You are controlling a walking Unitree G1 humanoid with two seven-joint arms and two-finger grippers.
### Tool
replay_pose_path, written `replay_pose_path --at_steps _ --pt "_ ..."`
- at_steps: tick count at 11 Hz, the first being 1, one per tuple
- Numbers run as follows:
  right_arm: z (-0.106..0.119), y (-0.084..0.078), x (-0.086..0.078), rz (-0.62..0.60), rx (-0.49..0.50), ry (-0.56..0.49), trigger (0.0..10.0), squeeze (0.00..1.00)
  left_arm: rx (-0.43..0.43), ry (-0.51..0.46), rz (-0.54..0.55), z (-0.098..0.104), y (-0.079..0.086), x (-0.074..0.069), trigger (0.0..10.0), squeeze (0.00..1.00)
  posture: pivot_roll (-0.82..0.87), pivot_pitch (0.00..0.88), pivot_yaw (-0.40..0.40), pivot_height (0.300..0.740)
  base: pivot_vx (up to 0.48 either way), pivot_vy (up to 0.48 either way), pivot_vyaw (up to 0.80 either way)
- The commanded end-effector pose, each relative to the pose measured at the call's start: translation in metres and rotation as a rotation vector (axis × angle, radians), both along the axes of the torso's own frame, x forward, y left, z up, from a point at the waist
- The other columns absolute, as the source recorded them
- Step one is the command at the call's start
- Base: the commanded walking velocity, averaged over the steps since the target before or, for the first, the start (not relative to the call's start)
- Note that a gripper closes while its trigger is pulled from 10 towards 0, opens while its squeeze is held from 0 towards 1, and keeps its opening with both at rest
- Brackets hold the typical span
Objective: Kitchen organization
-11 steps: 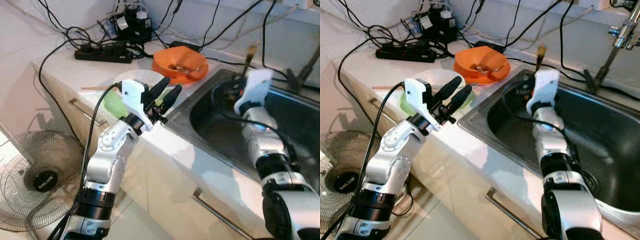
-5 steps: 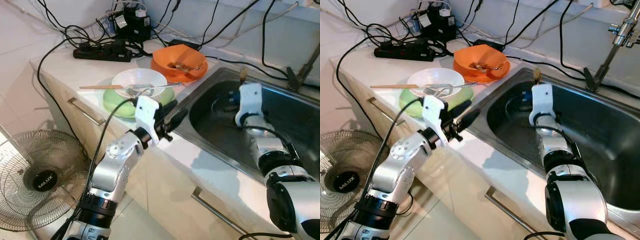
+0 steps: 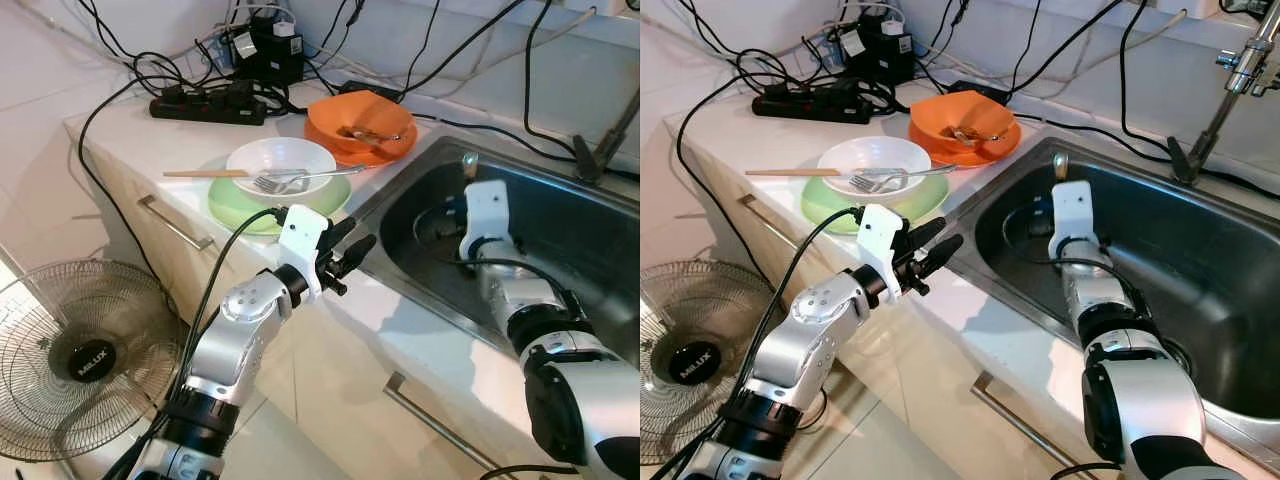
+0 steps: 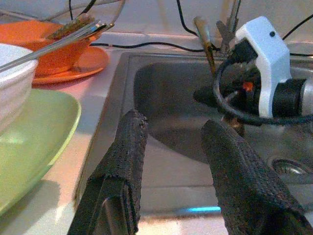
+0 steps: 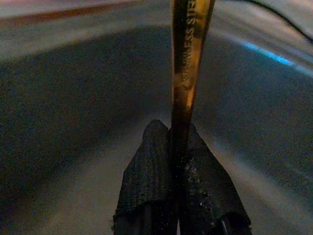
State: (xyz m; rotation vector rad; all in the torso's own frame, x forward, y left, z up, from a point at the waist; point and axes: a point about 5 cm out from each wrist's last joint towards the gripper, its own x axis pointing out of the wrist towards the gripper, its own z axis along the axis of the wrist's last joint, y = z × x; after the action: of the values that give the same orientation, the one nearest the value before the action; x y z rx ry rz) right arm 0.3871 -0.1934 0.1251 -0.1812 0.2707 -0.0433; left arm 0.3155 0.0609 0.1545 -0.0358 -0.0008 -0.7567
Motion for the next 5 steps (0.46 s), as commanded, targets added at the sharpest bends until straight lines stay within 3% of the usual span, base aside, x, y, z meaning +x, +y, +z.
replay_pose_path --at_steps 1,3,4,5 --pt "0.0040 0.0039 0.0030 0.015 -0.008 0.012 10.0 0.00 0.019 0.004 -0.010 0.0006 -0.0050 0.0016 10.0 0.00 0.21 0.000 -0.013 0.740 0.000 0.000 0.00" --pt "0.0017 0.0091 0.0028 0.033 0.005 0.025 10.0 0.00 0.026 0.006 -0.005 0.0003 -0.0067 0.0033 10.0 0.00 0.21 0.000 -0.010 0.740 0.000 0.000 0.00" --pt "-0.0004 0.0114 0.0021 0.041 0.007 0.033 10.0 0.76 0.026 0.006 -0.009 0.0002 -0.0078 0.0035 10.0 0.00 0.21 0.000 -0.010 0.740 0.000 0.000 0.00" --pt "-0.0026 0.0125 0.0013 0.045 0.008 0.041 10.0 0.74 0.021 0.006 -0.013 0.0005 -0.0092 0.0035 10.0 0.00 0.21 0.000 -0.011 0.740 0.000 0.000 0.00"
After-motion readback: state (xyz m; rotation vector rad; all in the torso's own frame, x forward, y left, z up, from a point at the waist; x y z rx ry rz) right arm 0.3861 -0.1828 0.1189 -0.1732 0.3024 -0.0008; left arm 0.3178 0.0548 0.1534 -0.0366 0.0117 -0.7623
